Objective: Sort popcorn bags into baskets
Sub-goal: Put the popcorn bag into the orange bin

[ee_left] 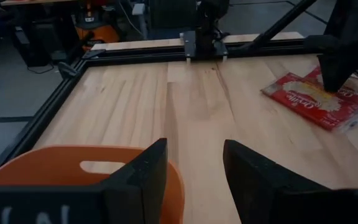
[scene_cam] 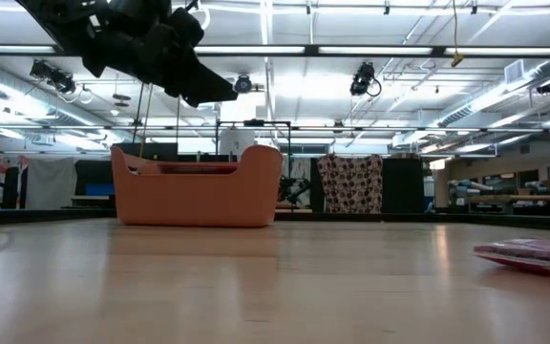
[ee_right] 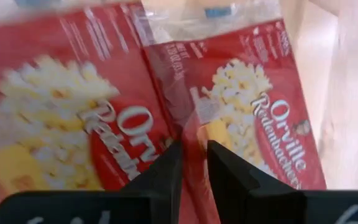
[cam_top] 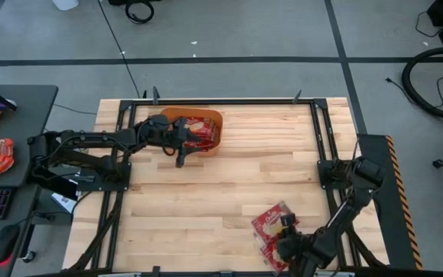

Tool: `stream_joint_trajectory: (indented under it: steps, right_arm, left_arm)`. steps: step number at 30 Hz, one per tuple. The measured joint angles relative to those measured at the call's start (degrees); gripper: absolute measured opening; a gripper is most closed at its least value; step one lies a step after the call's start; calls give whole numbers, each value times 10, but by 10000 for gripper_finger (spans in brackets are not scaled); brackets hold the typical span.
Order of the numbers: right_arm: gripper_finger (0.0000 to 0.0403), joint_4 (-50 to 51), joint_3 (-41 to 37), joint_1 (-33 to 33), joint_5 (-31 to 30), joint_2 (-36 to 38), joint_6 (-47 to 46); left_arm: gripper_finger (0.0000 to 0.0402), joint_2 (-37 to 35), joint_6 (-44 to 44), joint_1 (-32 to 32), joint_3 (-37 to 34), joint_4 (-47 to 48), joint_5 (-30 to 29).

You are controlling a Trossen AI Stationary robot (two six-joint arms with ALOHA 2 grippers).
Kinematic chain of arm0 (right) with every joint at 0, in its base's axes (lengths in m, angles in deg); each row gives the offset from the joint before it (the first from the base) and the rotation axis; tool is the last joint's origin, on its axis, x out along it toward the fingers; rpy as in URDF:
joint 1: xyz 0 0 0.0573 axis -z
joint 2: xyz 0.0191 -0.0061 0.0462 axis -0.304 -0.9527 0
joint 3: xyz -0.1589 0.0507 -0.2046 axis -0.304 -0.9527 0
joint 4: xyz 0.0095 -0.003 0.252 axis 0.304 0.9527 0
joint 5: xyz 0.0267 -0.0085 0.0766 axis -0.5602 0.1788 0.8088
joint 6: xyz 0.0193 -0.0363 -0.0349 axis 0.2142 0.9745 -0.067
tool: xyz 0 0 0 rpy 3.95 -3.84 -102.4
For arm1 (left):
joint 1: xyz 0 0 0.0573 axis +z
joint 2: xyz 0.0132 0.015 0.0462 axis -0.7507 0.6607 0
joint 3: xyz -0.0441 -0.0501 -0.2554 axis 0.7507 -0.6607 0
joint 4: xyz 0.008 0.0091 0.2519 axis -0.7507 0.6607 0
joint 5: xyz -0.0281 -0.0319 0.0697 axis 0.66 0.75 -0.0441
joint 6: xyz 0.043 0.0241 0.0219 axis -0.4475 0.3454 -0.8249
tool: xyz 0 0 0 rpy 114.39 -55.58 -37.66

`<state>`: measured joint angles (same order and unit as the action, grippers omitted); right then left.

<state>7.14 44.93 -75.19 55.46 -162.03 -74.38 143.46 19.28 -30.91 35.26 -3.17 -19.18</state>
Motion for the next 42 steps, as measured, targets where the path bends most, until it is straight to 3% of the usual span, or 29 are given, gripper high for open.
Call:
stream_joint_trajectory:
  steps: [13, 20, 26, 34, 38, 42]
  right_arm:
    - [71, 51, 9, -1, -10, -21, 0]
    - [13, 53, -1, 7, -13, -21, 14]
    - [13, 59, 1, 10, -36, -11, -2]
    - [5, 66, 3, 48, -36, 63, -4]
    - [4, 69, 3, 75, -19, 101, 5]
    - [3, 69, 3, 105, -2, 127, 15]
  left_arm:
    - [162, 0, 14, 0, 0, 4, 0]
    - [162, 0, 30, -1, 0, 17, 1]
    - [162, 7, -3, -53, 0, 10, 54]
    - [163, 57, -31, -168, 0, -44, -73]
    - [166, 97, -30, -212, 0, -77, -104]
    - [194, 145, -22, -244, 0, -124, -138]
